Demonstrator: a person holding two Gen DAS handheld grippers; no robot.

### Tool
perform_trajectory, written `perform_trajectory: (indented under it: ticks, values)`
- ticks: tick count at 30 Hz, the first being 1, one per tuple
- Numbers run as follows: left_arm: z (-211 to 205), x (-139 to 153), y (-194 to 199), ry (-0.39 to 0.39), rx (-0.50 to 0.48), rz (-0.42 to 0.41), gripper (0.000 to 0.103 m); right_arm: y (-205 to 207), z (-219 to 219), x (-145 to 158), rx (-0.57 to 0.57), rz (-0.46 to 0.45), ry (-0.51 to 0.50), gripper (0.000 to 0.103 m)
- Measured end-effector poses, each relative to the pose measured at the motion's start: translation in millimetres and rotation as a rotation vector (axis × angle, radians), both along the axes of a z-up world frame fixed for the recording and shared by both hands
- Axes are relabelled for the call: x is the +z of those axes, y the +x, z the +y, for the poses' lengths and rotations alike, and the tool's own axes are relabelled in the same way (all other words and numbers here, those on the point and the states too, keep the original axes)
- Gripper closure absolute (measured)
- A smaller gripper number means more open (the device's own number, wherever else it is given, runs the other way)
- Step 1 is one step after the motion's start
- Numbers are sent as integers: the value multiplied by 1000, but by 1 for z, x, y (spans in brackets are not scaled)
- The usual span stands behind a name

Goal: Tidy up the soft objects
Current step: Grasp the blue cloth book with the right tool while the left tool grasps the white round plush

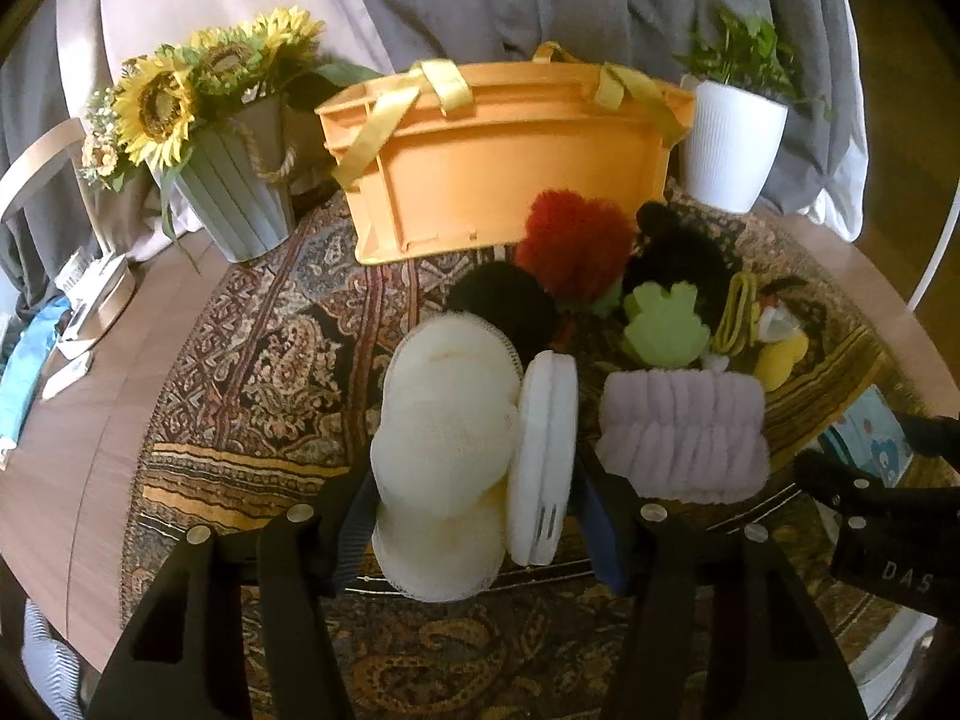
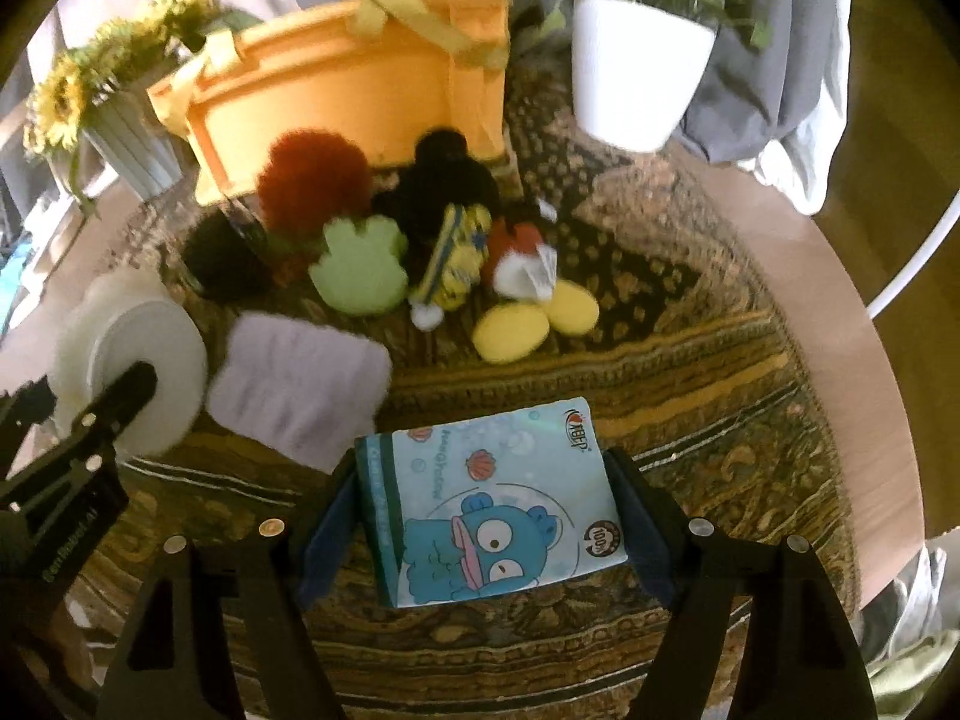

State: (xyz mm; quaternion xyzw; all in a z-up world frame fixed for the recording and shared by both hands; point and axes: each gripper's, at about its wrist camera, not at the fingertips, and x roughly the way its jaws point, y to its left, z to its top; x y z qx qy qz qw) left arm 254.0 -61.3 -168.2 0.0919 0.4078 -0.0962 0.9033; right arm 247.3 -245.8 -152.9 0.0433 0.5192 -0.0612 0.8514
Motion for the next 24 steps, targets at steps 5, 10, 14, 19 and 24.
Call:
perform_trajectory:
  ticks: [5, 10, 14, 19, 24]
  values:
    - [5, 19, -5, -35, -12, -36, 46, 2, 4, 22, 14, -61, 12, 25]
    - [12, 41, -8, -67, -19, -88, 46, 7, 10, 45, 42, -141, 20, 25]
    - [17, 63, -7, -88, -17, -143, 46, 14, 16, 61, 64, -201, 31, 25]
    - [21, 93, 0, -114, -7, -221, 46, 30, 21, 83, 88, -293, 44, 25]
    - [26, 117, 10, -113, 1, -300, 46, 50, 24, 105, 104, -377, 51, 25]
